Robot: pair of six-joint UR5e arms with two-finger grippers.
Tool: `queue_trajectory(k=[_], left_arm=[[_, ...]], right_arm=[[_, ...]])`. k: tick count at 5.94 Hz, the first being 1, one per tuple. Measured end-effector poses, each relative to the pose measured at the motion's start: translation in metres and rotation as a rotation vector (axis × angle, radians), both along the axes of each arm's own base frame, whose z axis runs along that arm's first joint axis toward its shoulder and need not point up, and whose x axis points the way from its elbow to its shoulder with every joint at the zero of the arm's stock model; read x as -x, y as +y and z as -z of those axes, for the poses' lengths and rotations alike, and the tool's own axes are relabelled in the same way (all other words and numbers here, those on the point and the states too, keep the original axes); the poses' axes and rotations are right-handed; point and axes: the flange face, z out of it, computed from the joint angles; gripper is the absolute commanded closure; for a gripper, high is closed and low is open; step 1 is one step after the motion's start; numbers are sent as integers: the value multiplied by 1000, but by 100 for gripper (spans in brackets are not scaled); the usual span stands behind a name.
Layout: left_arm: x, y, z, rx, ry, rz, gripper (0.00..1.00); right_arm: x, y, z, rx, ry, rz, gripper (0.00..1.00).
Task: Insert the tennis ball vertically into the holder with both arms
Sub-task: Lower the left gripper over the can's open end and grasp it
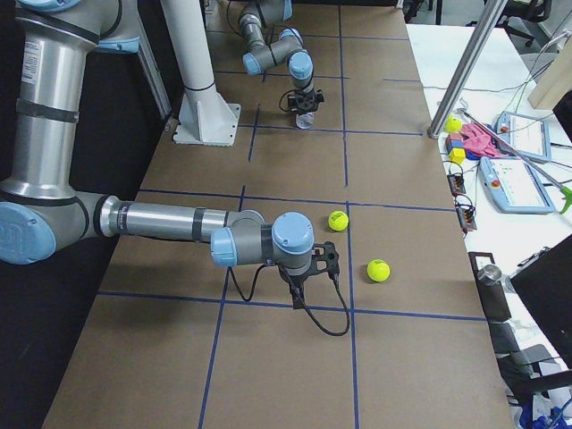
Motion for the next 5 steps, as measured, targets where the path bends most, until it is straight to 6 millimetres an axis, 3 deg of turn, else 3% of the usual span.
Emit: queue_trajectory(k=[3,5], left_arm=[[-13,0,-35,-13,35,-2,0],[-23,9,-44,-13,40,-13,0]], right_arm=[[0,0,-2,4,0,1,0],[0,0,-4,7,0,1,0]])
